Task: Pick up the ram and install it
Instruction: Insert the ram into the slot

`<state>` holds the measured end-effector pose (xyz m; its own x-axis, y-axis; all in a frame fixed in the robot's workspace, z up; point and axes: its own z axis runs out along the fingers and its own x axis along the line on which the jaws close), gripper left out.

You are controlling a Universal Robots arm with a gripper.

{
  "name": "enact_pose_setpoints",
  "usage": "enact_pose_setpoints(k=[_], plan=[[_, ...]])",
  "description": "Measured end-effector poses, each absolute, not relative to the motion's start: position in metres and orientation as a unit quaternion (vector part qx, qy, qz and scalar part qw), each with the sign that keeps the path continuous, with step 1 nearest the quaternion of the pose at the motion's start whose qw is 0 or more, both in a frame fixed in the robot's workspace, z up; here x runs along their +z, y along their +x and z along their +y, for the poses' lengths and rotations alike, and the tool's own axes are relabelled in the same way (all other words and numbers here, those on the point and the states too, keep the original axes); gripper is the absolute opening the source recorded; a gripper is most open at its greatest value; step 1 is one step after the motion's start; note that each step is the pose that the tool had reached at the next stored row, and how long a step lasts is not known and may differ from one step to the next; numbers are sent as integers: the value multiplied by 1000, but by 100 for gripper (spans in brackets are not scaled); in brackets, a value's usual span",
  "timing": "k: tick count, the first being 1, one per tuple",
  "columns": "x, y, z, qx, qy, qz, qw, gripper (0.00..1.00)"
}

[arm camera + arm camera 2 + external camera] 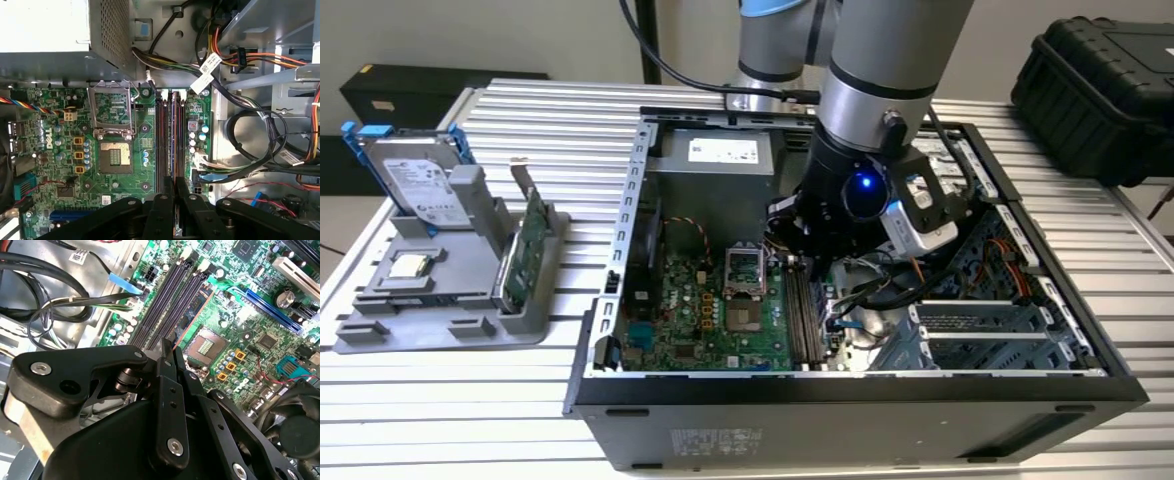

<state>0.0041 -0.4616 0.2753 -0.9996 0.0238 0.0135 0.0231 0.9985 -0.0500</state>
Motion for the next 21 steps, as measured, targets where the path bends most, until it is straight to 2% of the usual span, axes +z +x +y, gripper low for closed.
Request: enact_pose_setpoints(k=[21], plan=[[246,16,-460,25,-13,-1000,7,0]])
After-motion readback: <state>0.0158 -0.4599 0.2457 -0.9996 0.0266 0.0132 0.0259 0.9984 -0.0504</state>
